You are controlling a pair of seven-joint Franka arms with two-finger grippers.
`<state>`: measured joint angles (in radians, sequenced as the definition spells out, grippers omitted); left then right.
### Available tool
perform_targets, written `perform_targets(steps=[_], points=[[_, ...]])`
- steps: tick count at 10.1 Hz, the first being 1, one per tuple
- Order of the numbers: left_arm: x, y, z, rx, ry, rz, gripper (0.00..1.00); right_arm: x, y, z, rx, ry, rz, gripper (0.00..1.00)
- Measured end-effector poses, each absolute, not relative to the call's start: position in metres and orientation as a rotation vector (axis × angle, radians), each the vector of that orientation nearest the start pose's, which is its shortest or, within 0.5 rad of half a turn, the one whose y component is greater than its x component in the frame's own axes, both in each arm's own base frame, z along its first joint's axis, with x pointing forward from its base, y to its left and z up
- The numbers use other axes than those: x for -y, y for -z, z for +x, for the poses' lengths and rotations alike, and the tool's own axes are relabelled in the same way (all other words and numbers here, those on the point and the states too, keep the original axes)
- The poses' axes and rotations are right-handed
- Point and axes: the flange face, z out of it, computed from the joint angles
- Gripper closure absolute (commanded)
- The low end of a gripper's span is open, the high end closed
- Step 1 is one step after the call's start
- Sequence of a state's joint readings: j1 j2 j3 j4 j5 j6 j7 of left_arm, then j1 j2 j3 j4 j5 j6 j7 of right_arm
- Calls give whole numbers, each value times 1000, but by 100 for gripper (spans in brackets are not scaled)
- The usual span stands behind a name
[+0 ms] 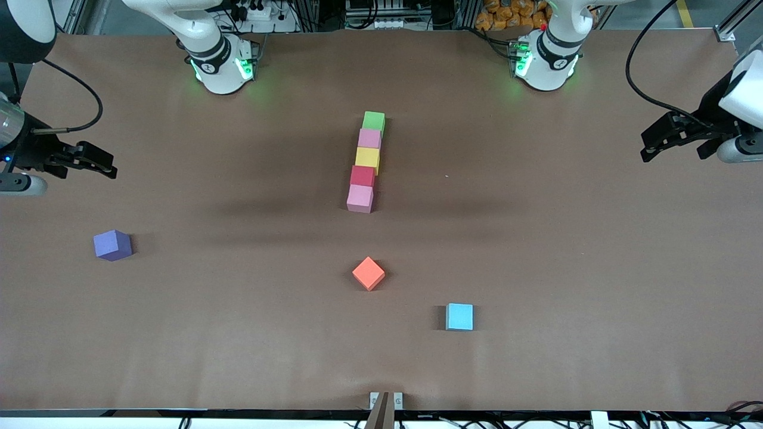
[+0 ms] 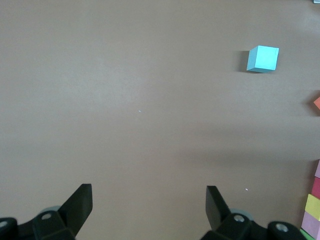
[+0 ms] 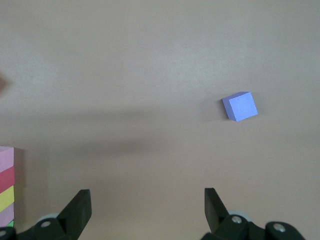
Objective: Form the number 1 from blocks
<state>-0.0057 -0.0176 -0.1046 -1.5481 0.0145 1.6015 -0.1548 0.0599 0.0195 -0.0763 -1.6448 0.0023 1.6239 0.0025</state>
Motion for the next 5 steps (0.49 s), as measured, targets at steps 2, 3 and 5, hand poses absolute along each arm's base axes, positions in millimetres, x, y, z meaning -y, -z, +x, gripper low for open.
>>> perform_targets(steps=[2,3,5], points=[[60,-649,549,71,117,-3132,0,9,-590,560,-30,-39,-3138,0],[59,-650,548,71,120,-3132,0,9,-596,557,-31,-22,-3137,0],[59,-651,548,71,123,-3132,0,10,-610,551,-33,19,-3134,0]])
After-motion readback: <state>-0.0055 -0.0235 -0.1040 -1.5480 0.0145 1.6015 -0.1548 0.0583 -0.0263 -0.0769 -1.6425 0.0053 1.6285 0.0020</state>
